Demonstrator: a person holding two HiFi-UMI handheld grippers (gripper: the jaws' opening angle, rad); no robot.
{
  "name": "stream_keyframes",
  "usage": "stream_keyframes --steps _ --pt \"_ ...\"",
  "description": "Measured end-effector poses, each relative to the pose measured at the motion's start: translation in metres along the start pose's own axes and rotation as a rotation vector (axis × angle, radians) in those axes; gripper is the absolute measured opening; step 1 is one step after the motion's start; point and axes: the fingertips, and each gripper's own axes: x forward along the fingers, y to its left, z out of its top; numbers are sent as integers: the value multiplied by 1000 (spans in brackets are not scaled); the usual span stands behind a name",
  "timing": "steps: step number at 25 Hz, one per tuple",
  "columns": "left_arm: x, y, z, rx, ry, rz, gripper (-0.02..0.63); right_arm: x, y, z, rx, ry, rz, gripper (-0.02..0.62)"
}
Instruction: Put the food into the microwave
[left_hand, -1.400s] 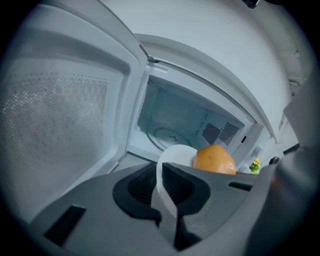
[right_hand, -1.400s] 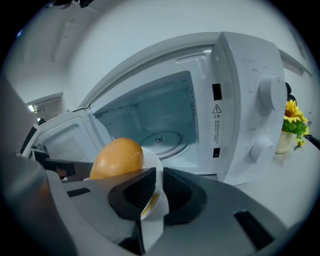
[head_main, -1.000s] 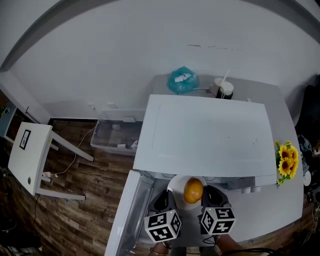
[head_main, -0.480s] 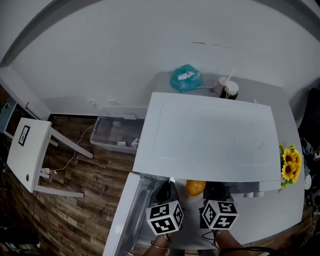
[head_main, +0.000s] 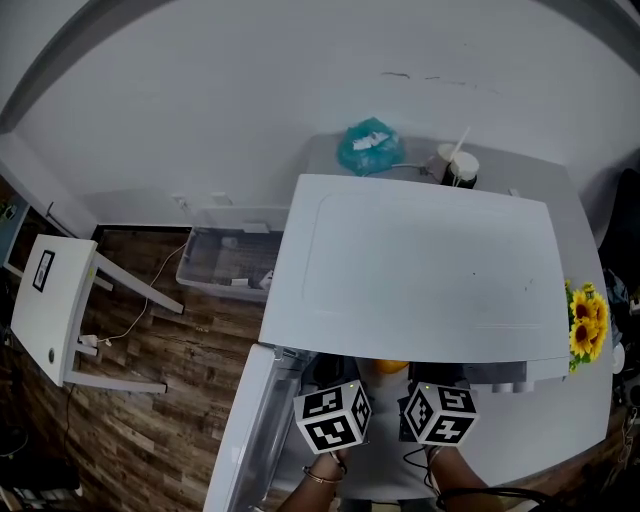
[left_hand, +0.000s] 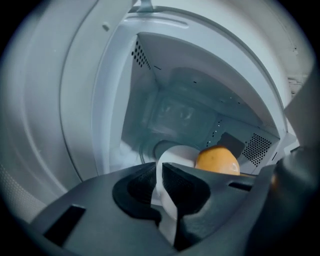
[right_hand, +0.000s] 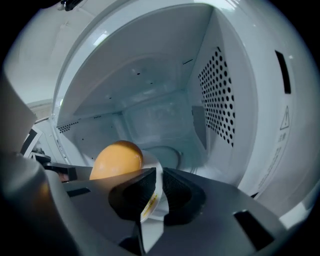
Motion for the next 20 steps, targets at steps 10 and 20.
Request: stream_keyframes --steps 10,20 --pt "16 1 5 -3 -12 3 39 12 -5 1 34 -27 -31 55" --pt "30 3 8 21 -18 14 40 23 -7 4 32 -54 -66 55"
